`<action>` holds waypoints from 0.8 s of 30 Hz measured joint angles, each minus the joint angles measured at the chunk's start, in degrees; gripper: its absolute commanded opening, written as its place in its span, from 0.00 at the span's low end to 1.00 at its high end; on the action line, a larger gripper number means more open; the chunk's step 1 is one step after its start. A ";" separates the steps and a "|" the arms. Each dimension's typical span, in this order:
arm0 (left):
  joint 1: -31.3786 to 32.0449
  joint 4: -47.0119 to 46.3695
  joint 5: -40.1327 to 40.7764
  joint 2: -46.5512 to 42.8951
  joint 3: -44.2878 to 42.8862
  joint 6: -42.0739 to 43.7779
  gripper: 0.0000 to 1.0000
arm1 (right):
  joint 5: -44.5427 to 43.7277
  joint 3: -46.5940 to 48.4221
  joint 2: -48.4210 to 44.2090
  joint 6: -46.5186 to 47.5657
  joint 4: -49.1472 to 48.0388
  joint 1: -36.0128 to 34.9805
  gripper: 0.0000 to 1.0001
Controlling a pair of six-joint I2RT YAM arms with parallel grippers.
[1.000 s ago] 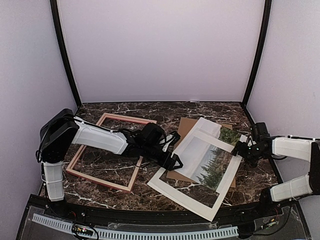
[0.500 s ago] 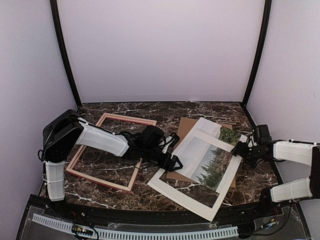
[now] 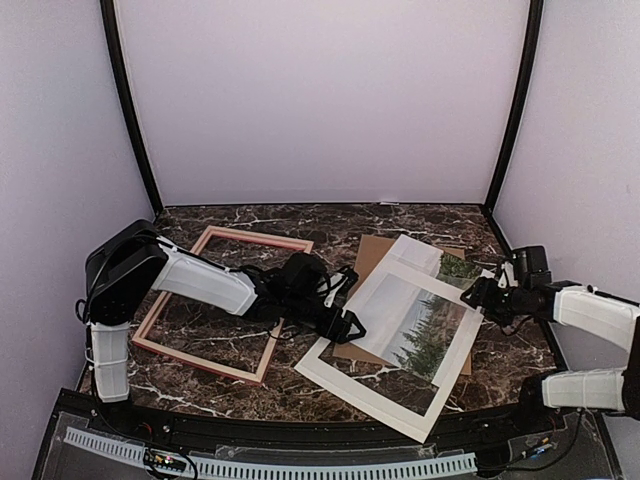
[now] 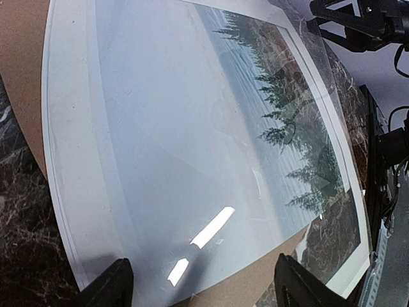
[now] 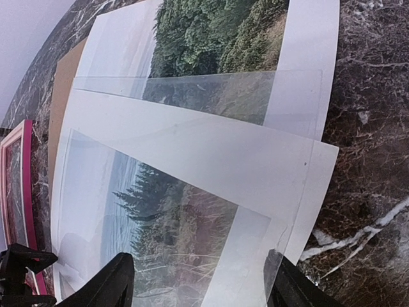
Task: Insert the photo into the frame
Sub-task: Pick up the glass panel from the mat board.
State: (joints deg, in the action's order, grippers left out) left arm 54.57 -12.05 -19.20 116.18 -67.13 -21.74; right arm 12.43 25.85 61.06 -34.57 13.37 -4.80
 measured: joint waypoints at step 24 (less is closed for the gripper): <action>0.09 -0.17 0.48 -0.24 0.15 -0.28 0.81 | 5.86 3.63 4.09 8.63 0.63 0.09 0.00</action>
State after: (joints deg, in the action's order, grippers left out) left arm 54.65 -12.23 -18.72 115.94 -66.98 -22.02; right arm 18.28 29.47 65.14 -25.93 14.00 -4.71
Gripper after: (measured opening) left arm 0.793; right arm 0.006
